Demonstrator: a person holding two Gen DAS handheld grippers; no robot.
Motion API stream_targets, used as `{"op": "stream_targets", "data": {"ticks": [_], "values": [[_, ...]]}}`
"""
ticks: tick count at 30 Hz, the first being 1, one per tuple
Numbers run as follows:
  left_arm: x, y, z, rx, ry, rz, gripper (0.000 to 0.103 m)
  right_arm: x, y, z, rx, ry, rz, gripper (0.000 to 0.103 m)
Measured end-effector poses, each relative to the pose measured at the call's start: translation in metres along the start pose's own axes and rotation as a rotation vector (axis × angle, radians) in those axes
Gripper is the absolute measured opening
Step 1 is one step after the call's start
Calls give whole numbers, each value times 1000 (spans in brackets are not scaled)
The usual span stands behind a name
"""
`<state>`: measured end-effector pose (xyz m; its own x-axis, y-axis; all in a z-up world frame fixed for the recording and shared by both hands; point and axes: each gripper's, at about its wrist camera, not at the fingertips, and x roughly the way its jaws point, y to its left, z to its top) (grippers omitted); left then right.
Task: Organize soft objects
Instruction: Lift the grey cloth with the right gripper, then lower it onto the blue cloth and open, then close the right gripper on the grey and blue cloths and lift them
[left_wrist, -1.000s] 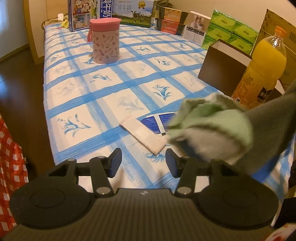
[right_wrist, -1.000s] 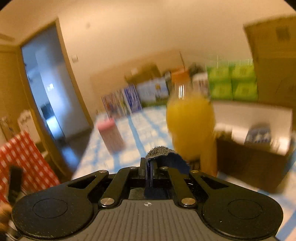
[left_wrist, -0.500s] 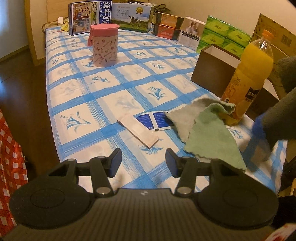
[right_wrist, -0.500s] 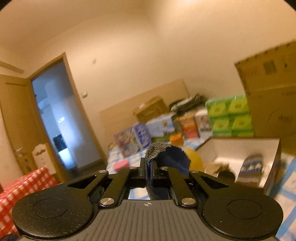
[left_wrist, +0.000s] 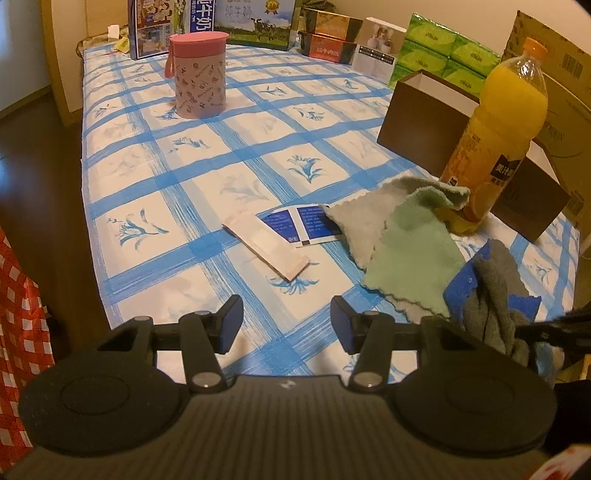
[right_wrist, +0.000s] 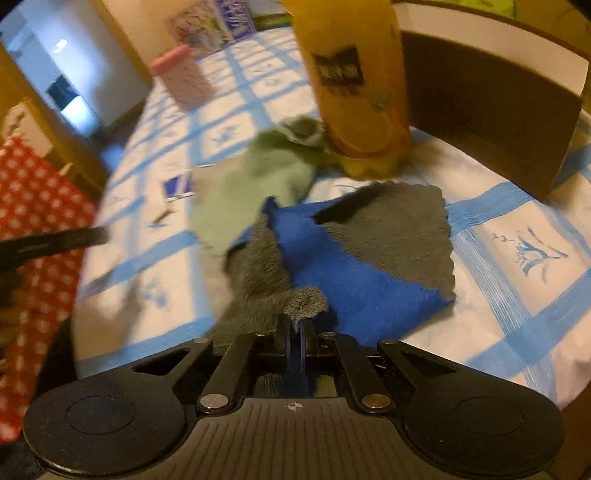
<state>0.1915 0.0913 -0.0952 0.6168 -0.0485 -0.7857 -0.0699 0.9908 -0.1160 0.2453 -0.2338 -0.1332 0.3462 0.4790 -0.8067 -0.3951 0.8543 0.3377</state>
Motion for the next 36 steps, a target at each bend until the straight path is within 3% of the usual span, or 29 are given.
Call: {"op": "stream_targets", "data": {"ticks": [2, 5, 6, 7, 8, 9, 11, 15, 20, 21, 22, 24, 25, 26, 29, 36], "values": [[2, -1, 0, 2, 5, -1, 48, 15, 2, -5, -42, -1, -34, 6], [4, -2, -1, 2, 12, -4, 48, 13, 3, -12, -54, -29, -59, 18], [4, -3, -1, 4, 15, -4, 48, 8, 3, -15, -41, -39, -79, 37], [5, -3, -1, 6, 17, -6, 48, 2, 1, -19, -22, -61, -106, 50], [6, -4, -2, 7, 17, -7, 48, -7, -3, -24, -3, -91, -127, 72], [7, -4, -2, 7, 20, -8, 48, -10, -9, -28, 25, -122, -147, 85], [8, -4, -2, 5, 25, -10, 48, -15, -20, -36, 109, -149, -158, 88], [12, -7, -3, 6, 35, -12, 48, -6, -32, -44, 244, -174, -106, 89], [12, -9, -5, 17, 41, -12, 48, 10, -14, -36, 182, -235, -93, 87], [13, -9, -5, 14, 43, -11, 48, 11, -10, -35, 159, -235, -92, 73], [13, -8, -5, 10, 45, -12, 48, 12, -8, -36, 140, -238, -83, 65], [14, -7, -4, 6, 46, -12, 48, 8, -8, -37, 119, -239, -51, 34], [15, -8, -4, 6, 47, -12, 48, 5, -8, -38, 114, -244, -58, 28], [16, -8, -3, 6, 47, -11, 48, 1, -8, -38, 105, -244, -61, 15], [20, -9, -1, 2, 48, -15, 48, -15, -10, -36, 122, -278, -17, 13], [37, -8, 16, -36, 47, -4, 52, -77, -16, -17, 153, -464, 4, 13]]}}
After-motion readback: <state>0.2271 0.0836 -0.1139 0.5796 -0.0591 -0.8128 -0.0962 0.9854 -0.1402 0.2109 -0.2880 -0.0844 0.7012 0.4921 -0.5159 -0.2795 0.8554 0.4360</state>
